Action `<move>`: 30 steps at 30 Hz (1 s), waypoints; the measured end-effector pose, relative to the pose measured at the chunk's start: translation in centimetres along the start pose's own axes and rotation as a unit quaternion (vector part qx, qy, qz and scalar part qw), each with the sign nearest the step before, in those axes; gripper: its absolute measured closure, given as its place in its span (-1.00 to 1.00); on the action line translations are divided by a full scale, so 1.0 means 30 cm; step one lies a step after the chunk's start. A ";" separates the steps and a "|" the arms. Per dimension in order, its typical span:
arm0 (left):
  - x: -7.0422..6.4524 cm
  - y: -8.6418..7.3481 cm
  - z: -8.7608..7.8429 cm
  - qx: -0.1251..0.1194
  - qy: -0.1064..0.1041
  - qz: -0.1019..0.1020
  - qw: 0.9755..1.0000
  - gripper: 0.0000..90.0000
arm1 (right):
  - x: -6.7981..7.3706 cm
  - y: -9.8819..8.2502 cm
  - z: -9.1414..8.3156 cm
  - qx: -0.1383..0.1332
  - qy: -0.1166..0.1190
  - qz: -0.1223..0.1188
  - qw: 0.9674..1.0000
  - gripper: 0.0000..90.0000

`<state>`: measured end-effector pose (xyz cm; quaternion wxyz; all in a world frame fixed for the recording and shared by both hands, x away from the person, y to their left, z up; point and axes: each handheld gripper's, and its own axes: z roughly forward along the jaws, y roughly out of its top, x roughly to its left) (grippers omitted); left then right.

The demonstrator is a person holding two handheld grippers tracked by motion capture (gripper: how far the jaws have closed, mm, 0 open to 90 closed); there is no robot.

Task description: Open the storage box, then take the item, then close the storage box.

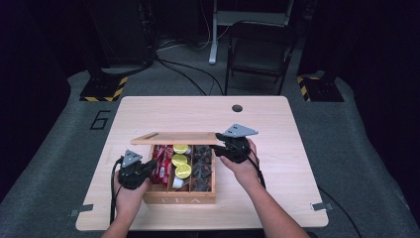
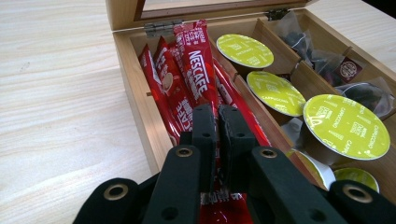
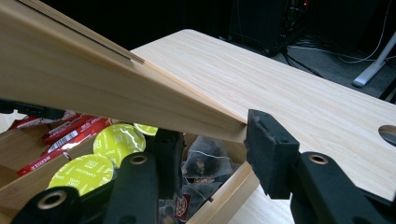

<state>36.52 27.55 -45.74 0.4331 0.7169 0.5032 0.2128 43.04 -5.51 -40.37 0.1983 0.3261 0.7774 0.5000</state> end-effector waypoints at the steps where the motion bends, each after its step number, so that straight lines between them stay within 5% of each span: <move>1: 0.000 0.000 -0.001 -0.003 0.001 -0.001 1.000 0.89 | 0.000 0.000 0.000 0.000 0.000 0.000 1.000 0.26; 30: 0.048 0.009 -0.078 -0.010 0.003 -0.010 1.000 0.90 | 0.000 0.000 0.000 0.001 0.001 -0.001 1.000 0.26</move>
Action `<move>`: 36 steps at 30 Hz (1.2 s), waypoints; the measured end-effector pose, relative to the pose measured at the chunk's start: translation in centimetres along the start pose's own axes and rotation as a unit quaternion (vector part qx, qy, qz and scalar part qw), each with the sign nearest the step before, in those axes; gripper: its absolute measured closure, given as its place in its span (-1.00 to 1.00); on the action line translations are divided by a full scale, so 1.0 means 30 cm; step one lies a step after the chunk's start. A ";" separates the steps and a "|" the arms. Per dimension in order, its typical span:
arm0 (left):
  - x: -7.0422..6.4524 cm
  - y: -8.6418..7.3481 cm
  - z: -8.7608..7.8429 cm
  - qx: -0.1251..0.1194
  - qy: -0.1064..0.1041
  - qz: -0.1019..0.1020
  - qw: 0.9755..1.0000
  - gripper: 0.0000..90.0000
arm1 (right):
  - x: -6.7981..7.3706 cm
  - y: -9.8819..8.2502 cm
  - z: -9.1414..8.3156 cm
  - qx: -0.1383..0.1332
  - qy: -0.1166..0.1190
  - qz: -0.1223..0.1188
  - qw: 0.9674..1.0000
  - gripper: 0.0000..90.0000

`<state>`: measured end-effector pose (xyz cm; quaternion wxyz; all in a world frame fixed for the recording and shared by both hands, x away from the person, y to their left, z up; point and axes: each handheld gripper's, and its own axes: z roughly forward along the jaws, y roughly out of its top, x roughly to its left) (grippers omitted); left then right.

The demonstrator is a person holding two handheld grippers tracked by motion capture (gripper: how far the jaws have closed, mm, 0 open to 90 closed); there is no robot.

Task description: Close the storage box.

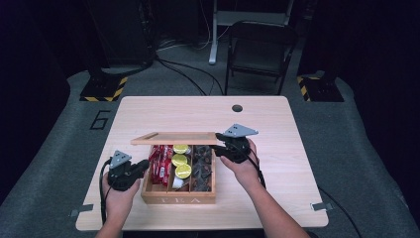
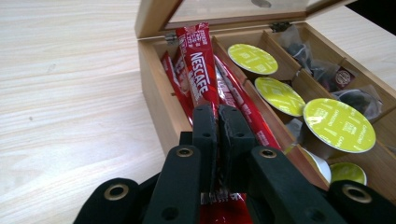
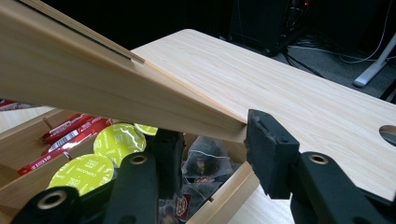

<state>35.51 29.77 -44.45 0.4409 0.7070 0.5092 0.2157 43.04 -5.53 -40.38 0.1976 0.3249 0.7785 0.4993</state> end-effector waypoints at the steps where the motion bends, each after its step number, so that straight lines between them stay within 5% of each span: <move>1: 0.003 0.000 -0.003 0.002 -0.001 -0.001 1.000 0.90 | 0.002 0.000 0.001 -0.001 -0.002 0.002 1.000 0.26; 15: 0.054 0.000 -0.020 0.001 0.001 -0.012 1.000 0.90 | -0.005 0.000 0.005 -0.005 0.002 0.009 1.000 0.24; 36: 0.058 0.016 -0.025 0.011 -0.001 -0.009 1.000 0.90 | -0.004 -0.005 0.005 -0.003 0.004 0.005 1.000 0.23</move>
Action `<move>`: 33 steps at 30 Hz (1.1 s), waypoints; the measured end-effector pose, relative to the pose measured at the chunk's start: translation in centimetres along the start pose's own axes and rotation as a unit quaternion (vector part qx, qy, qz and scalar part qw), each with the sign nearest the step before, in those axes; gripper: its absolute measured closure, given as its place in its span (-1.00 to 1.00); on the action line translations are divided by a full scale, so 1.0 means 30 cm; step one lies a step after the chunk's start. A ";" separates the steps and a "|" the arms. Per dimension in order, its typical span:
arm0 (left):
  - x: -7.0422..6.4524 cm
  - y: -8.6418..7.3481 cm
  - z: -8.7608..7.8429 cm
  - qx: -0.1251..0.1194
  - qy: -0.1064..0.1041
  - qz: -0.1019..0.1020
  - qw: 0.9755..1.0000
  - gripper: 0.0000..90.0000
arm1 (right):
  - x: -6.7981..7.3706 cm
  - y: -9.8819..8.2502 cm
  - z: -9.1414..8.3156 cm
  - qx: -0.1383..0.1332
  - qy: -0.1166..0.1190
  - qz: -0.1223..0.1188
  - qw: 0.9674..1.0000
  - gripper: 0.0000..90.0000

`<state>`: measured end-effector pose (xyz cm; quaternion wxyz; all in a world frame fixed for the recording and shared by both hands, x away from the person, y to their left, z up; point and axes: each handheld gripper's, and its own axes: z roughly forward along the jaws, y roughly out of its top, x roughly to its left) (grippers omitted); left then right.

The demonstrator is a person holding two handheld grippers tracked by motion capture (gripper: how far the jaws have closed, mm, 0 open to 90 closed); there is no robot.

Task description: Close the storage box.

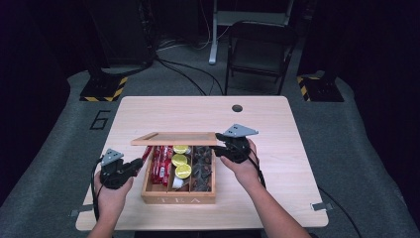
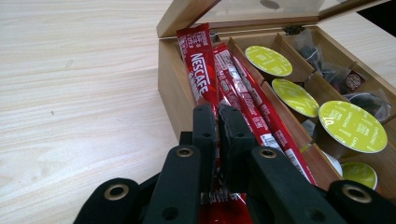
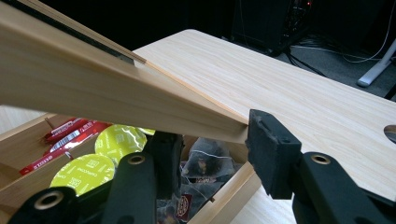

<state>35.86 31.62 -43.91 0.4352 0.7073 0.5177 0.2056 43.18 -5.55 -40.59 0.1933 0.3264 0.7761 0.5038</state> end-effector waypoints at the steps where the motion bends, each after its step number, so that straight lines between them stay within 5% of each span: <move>1: 0.000 0.004 0.002 0.000 0.001 0.002 1.000 0.90 | 0.002 -0.001 -0.001 0.001 0.000 0.003 1.000 0.23; 5: -0.002 0.003 0.004 0.013 0.005 0.018 1.000 0.90 | 0.005 -0.010 -0.004 0.003 0.003 -0.005 1.000 0.23; 14: 0.013 -0.010 -0.016 0.012 0.009 0.021 1.000 0.90 | 0.022 -0.019 -0.008 0.009 -0.008 -0.002 1.000 0.24; 23: 0.071 -0.032 -0.032 0.000 0.018 -0.001 1.000 0.90 | 0.021 -0.023 -0.008 0.007 -0.007 -0.008 1.000 0.24; 30: 0.139 -0.059 0.001 0.001 0.044 -0.018 0.999 0.90 | 0.024 -0.028 -0.009 0.009 -0.005 -0.010 1.000 0.23; 33: 0.167 -0.073 0.014 -0.003 0.038 -0.034 0.999 0.89 | 0.027 -0.031 -0.009 0.009 -0.007 -0.007 1.000 0.23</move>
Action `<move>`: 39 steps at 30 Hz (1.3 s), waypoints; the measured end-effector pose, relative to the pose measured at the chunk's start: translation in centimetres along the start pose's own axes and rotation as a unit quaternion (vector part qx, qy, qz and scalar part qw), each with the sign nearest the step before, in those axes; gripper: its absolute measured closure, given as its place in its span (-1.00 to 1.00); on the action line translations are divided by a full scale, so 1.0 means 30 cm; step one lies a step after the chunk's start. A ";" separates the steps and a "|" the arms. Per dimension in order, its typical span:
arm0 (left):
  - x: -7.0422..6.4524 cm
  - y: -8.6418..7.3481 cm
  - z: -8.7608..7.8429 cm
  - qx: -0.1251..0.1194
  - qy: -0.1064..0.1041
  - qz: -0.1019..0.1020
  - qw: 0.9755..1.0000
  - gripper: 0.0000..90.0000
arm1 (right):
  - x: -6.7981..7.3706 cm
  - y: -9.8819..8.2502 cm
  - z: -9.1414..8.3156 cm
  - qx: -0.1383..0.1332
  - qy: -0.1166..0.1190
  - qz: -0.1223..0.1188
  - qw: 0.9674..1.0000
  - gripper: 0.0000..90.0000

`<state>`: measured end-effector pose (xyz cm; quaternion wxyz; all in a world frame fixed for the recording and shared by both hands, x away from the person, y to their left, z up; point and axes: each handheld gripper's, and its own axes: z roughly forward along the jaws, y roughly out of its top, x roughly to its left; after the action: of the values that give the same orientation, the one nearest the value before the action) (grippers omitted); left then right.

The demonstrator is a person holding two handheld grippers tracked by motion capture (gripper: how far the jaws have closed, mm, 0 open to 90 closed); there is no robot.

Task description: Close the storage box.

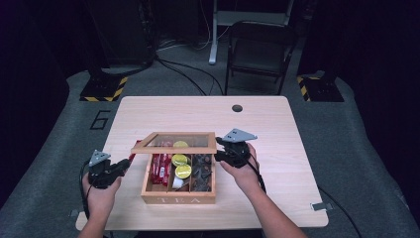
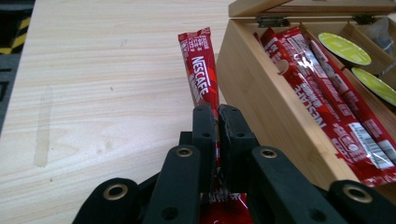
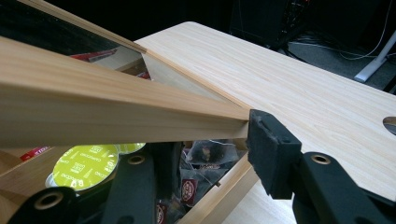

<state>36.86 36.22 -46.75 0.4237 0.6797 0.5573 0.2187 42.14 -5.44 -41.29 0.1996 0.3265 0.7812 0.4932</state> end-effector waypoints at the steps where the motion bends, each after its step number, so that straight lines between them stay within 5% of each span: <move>1: 0.007 -0.004 0.005 -0.001 0.004 -0.004 1.000 0.89 | 0.000 -0.001 0.000 0.000 0.000 0.000 1.000 0.23; 12: 0.072 -0.046 0.066 0.032 0.047 -0.027 0.998 0.91 | 0.002 -0.001 -0.001 0.001 -0.001 0.003 1.000 0.23; 19: 0.078 -0.060 0.095 0.058 0.061 -0.016 0.996 0.92 | 0.001 -0.002 -0.001 0.001 0.000 0.002 1.000 0.23; 28: 0.077 -0.069 0.110 0.075 0.054 -0.021 0.996 0.87 | 0.003 -0.004 -0.001 0.002 0.000 0.002 1.000 0.23; 39: 0.068 -0.063 0.096 0.056 0.050 -0.024 0.997 0.64 | 0.003 -0.004 -0.002 0.003 0.000 0.002 1.000 0.23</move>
<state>38.58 37.21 -50.22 0.3614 0.6770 0.6056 0.2103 42.00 -5.44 -41.37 0.1981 0.3288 0.7818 0.4913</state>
